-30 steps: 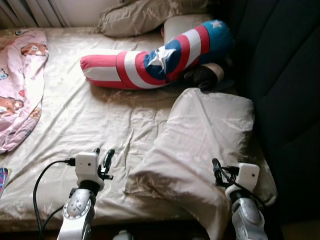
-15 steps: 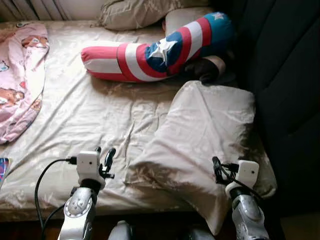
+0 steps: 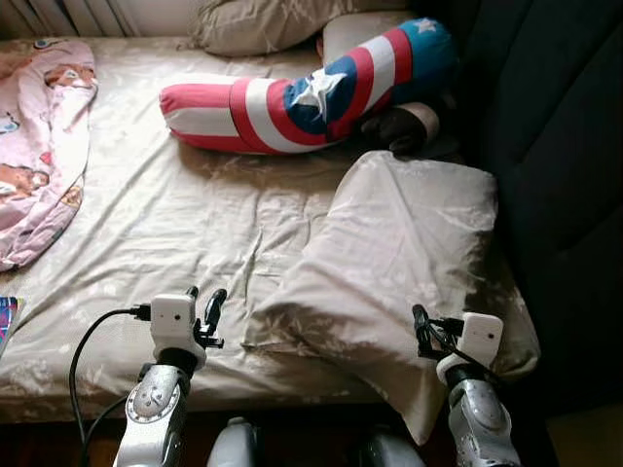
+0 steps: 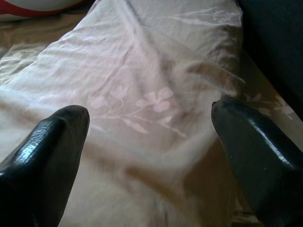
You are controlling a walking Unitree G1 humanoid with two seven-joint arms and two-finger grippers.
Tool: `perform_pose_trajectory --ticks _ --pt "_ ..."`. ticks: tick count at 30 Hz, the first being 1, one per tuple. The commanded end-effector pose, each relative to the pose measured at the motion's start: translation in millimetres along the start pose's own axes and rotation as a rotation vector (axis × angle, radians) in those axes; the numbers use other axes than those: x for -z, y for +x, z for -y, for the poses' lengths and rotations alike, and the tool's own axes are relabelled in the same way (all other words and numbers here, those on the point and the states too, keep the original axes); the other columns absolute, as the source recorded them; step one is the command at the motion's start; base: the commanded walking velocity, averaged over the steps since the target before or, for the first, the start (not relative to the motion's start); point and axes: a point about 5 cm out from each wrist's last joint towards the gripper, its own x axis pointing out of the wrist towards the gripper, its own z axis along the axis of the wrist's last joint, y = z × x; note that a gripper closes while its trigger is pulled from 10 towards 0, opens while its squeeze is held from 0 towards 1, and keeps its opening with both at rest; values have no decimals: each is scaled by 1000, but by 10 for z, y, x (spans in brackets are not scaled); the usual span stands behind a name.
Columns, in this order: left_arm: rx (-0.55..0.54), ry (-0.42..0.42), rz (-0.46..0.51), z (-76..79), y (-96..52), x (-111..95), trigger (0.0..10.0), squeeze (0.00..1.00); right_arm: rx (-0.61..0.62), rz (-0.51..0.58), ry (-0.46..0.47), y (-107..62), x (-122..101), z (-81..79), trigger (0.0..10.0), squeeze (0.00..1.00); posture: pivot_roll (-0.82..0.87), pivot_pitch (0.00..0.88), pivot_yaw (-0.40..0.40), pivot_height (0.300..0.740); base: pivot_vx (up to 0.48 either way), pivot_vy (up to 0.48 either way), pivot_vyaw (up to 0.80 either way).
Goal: Clean up the room
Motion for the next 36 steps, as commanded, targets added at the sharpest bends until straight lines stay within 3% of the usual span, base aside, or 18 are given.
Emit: perform_pose_trajectory --ticks 1,5,24,36 --pt "5 3 -29 -3 -34 71 10000 0 18 -46 10 -26 80 21 10000 0 76 188 -22 662 0 0 0" --pt "8 2 -31 10 -25 74 10000 0 21 -33 15 -27 69 30 10000 0 75 188 -22 642 0 0 0" --pt "6 7 -32 2 -15 74 10000 0 24 -30 21 -5 55 19 10000 0 81 193 -22 642 0 0 0" --pt "7 8 -24 5 2 53 10000 0 26 -19 26 33 12 20 10000 0 83 190 -21 642 265 0 0"
